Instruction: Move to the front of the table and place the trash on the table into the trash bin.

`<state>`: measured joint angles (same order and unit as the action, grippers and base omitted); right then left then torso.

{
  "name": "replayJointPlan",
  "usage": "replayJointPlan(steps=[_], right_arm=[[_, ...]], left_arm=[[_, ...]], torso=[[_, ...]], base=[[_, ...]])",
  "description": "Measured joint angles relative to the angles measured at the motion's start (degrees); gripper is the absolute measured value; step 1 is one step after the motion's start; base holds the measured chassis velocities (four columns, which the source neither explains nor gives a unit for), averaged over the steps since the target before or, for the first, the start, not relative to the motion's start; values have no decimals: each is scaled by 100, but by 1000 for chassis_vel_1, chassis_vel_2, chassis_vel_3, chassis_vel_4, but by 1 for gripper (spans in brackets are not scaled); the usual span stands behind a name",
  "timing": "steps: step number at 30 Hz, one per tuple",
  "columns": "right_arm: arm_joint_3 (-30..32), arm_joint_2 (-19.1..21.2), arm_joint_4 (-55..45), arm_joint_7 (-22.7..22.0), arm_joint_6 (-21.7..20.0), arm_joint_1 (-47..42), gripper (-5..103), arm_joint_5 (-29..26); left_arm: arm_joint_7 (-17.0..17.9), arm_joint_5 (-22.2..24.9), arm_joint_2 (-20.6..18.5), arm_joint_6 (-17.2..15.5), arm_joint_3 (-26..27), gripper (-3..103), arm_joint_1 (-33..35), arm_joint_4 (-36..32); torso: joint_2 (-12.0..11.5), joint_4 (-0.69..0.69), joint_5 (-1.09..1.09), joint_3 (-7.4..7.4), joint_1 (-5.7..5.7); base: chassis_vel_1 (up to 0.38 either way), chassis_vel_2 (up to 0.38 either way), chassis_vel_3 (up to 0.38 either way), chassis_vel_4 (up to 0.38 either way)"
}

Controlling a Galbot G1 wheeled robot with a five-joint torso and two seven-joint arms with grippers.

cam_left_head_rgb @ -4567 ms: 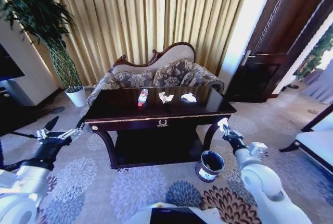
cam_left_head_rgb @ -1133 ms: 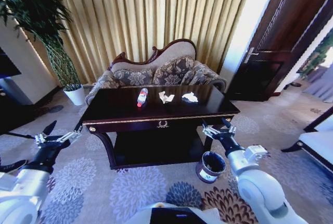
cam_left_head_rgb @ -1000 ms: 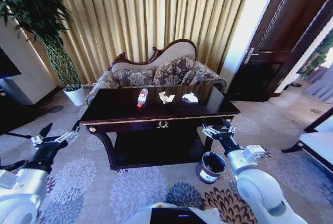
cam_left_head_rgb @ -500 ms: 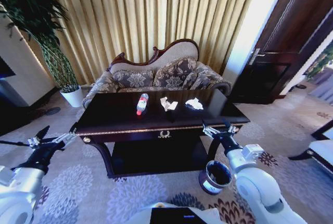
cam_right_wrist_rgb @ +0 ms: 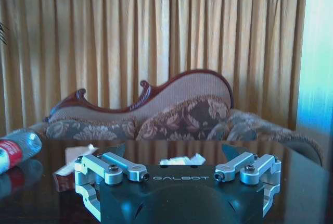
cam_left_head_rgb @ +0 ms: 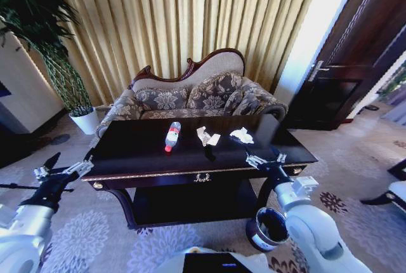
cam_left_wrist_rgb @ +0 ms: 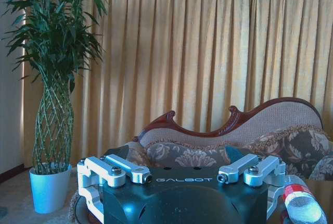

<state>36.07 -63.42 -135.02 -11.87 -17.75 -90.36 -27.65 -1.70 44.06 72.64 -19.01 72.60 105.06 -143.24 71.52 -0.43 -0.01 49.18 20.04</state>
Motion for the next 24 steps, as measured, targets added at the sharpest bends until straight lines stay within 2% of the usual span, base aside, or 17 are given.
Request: replayJointPlan(steps=[3,6,9,11,13,19,22,24], right_arm=[[4,265,399,-100,-246,475,100,-550],[-54,432,698,-146,-358,800,100,-859],[-367,784,1276,-400,-785,1619,100,-1790],[-421,821,1339,-435,-831,1726,100,-1877],[-726,995,1634,-505,-945,2162,100,-2059],[-1258,1190,2181,-511,-1056,2966,100,-2099],[-1738,1277,2734,-510,-1065,3697,100,-2165],[-1818,1281,2821,-509,-1074,3808,100,-2183]], left_arm=[[-12,2,17,40,-12,100,29,0],[-21,2,44,76,-14,100,58,0],[-90,51,135,192,-22,100,93,0],[-105,77,156,208,-27,100,95,0],[-139,120,243,238,-31,100,95,0],[-149,122,334,266,-13,100,98,0],[-151,120,381,342,16,100,100,0],[-154,119,390,347,24,100,100,0]], torso=[[1,-1,1,-1,-2],[1,0,0,-1,-3],[1,1,2,0,-3],[0,1,2,0,-2],[0,1,0,0,-1],[1,-1,1,0,-2],[0,1,1,0,-1],[0,1,0,0,-1]], base=[[0,0,0,0],[0,0,0,0],[0,0,0,0],[0,0,0,0],[0,0,0,0],[0,0,0,0],[0,0,0,0],[0,0,0,0]])
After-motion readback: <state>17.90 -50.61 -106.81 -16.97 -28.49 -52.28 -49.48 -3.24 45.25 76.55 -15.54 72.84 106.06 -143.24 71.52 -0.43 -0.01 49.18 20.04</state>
